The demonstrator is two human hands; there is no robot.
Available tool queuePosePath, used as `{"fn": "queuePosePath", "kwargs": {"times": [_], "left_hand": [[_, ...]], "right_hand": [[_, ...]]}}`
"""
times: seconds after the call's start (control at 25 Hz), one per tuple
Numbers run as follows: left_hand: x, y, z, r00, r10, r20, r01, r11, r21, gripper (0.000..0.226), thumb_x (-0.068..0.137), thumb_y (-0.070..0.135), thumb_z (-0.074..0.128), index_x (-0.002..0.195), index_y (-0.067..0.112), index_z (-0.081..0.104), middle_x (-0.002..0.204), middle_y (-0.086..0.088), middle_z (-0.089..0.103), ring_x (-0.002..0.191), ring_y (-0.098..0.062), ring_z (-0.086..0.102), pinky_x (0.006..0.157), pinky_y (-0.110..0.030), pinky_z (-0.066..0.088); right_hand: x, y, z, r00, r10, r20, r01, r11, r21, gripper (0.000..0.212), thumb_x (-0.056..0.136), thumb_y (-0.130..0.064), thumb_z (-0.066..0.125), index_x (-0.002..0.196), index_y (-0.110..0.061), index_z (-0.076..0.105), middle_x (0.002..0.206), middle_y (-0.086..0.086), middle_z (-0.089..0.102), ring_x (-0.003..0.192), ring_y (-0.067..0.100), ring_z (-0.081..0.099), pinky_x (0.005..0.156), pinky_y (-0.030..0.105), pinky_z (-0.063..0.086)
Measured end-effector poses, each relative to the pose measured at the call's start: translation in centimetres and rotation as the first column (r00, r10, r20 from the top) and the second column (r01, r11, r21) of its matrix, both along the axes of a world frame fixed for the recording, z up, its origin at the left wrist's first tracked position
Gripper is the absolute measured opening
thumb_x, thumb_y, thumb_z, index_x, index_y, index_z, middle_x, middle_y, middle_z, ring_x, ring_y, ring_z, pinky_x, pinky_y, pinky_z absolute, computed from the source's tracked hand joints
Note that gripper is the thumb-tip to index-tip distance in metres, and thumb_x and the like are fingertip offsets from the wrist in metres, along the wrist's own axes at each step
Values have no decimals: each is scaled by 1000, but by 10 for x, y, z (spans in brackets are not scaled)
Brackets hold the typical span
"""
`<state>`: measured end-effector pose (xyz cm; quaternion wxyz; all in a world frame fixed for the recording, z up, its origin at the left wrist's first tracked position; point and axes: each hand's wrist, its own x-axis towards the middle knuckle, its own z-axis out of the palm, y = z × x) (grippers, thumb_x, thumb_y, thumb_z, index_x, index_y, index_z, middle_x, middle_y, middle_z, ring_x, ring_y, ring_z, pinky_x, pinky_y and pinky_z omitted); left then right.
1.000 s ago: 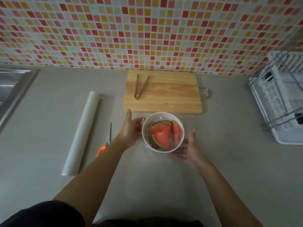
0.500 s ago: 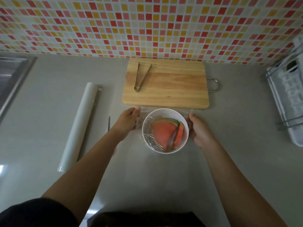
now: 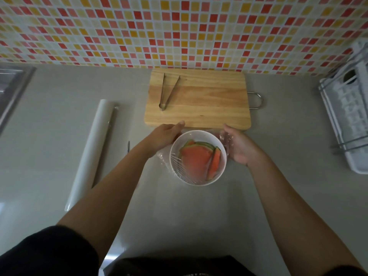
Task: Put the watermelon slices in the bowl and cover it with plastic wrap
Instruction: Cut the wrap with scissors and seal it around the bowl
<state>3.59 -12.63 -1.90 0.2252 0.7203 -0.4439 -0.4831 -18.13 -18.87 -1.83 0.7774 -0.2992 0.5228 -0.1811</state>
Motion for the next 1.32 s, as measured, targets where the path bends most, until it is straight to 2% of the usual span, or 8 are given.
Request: {"fn": "queuePosePath", "kwargs": {"times": [0.16,0.32,0.4,0.52,0.64,0.92,1.08,1.32], "left_hand": [[-4,0,-6,971,140,-192,-158,985,-77,38,99,34,46,69,12,50,79,-13,56,70,-20,50,67,-32,42],[-6,0,-10,985,137,-100,-153,974,-168,37,101,34,41,71,15,50,80,-6,64,61,-19,53,61,-31,43],[-6,0,-11,989,131,-75,-144,968,-206,36,101,33,40,71,16,49,77,-2,65,57,-16,53,58,-29,43],[-6,0,-11,991,130,-33,-134,964,-229,38,101,35,41,71,14,52,75,-3,66,54,-13,54,56,-27,45],[-2,2,-9,991,132,-17,-132,972,-196,51,98,49,38,72,12,61,63,3,62,44,-3,53,49,-17,43],[3,18,-6,994,40,97,-25,988,-154,54,95,53,40,65,12,58,68,-3,63,64,-16,57,66,-30,45],[-11,20,-10,983,91,159,-59,978,-198,48,100,41,36,78,2,54,72,-5,58,67,-17,49,59,-27,36],[-24,21,-18,951,278,134,-224,920,-321,34,101,31,37,71,18,42,66,5,54,61,-8,48,54,-30,26]], "right_hand": [[0,-1,-7,993,-49,-112,29,984,-176,43,98,-39,34,64,-15,42,54,1,46,38,7,43,38,18,35],[-1,-1,-4,993,11,-119,-27,991,-132,38,96,-44,37,70,-16,43,42,-9,43,32,3,33,33,15,30],[-4,-3,-1,997,3,-74,-8,998,-69,40,95,-46,37,76,-13,50,47,-7,49,41,7,45,45,17,43],[-15,0,0,985,135,-109,-135,991,6,62,89,-62,33,111,-11,59,78,2,57,74,17,56,77,31,50],[-22,12,1,960,205,-191,-209,978,-1,54,85,-68,34,79,-20,59,61,-5,53,53,8,50,57,22,43],[-2,26,-13,958,-168,-235,111,965,-239,38,95,-31,39,59,-17,43,55,0,40,36,6,37,46,24,30],[10,29,-18,927,-205,-314,105,946,-307,37,91,-37,40,76,-15,65,67,-2,66,57,11,62,54,24,45],[21,26,-23,853,-462,-242,419,884,-208,37,93,-38,43,71,-20,66,88,9,59,80,23,56,76,37,47]]}}
